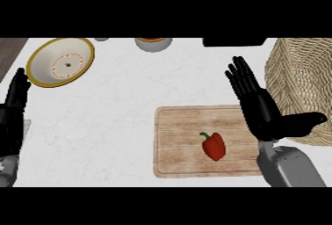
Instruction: Pick the bell pepper from the cutting board and place it in the basket
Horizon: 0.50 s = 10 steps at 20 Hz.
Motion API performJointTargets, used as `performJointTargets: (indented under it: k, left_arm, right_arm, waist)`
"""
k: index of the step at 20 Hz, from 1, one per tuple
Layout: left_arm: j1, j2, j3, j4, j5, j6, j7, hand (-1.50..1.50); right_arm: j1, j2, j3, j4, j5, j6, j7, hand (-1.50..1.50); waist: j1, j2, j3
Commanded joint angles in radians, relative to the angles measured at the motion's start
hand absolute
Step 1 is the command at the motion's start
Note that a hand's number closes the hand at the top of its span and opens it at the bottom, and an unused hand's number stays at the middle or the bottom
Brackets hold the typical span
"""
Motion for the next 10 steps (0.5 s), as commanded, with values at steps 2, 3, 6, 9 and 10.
performJointTargets:
  k: [2, 3, 6, 9, 10]
  left_arm:
    - [-0.064, -0.002, 0.001, 0.005, 0.066, -0.136, -0.040, 0.00]
    - [-0.059, -0.026, -0.052, -0.035, 0.065, -0.151, -0.025, 0.00]
    - [-0.111, -0.074, -0.122, -0.049, 0.126, -0.248, -0.065, 0.00]
    - [-0.080, -0.122, -0.159, -0.010, 0.139, -0.263, -0.084, 0.00]
    - [-0.093, -0.086, -0.107, 0.035, 0.185, -0.318, -0.106, 0.00]
  right_arm:
    - [0.007, -0.088, -0.026, 0.075, -0.036, 0.202, -0.067, 1.50]
    - [-0.029, -0.106, -0.008, 0.096, -0.013, 0.230, -0.072, 1.50]
    - [-0.099, -0.217, 0.005, 0.149, -0.030, 0.415, -0.079, 1.50]
    - [0.005, -0.094, 0.218, 0.025, 0.071, 0.489, -0.328, 1.50]
    - [0.038, -0.073, 0.288, 0.025, 0.171, 0.453, -0.372, -1.50]
  waist:
    - [0.022, 0.009, -0.001]
    - [0.027, 0.010, -0.001]
    - [0.027, 0.022, -0.001]
    - [0.018, 0.015, 0.000]
    - [0.017, 0.014, -0.002]
